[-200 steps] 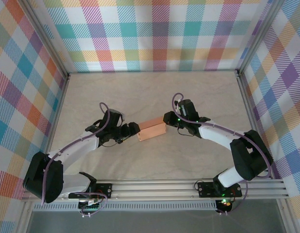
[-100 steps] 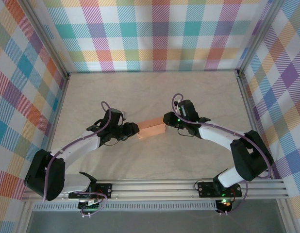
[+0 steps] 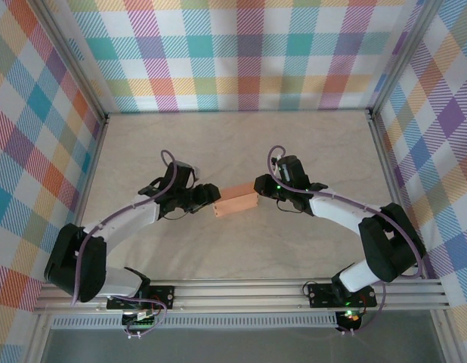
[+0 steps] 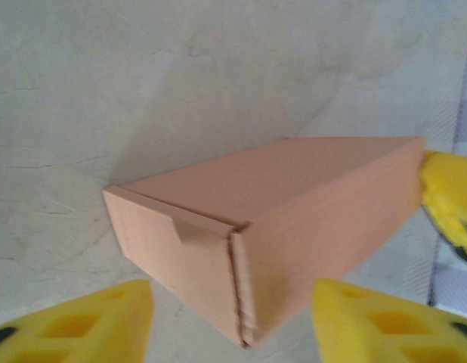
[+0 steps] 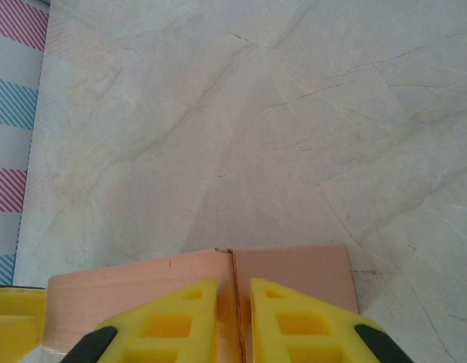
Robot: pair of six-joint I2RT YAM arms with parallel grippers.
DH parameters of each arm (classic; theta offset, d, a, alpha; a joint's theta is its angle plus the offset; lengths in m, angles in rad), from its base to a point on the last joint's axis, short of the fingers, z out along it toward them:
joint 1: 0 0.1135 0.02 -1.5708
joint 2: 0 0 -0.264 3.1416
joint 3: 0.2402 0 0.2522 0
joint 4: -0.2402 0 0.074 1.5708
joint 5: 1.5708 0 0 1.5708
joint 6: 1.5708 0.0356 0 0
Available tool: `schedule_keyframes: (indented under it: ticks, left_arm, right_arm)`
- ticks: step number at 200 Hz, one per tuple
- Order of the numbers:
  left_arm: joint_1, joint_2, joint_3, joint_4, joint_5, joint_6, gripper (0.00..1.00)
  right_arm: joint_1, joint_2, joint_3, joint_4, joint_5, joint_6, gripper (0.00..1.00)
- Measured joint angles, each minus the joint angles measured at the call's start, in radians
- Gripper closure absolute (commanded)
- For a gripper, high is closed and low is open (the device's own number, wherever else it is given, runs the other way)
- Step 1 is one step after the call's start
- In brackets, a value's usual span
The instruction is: Fold the paper box
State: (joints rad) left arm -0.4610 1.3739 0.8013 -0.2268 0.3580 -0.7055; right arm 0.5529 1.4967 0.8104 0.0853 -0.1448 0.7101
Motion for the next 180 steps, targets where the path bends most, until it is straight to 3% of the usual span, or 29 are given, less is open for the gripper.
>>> schedule_keyframes:
  ticks: [71,120,154,180]
  left_arm:
    - [0.012,0.013,-0.051,0.147,0.046,-0.042,0.83]
    - [0.019,-0.010,-0.096,0.211,0.047,-0.050,0.97]
    - [0.023,-0.013,-0.105,0.227,0.054,-0.050,0.99]
    - [0.024,-0.013,-0.105,0.227,0.054,-0.049,0.87]
  right_arm:
    - [-0.001,-0.002,0.000,-0.003,0.011,-0.016,0.85]
    - [-0.002,-0.002,0.000,0.002,0.013,-0.017,1.00]
    - [-0.002,-0.004,0.000,0.002,0.013,-0.018,1.00]
    - [-0.002,-0.007,0.000,-0.002,0.012,-0.019,0.75]
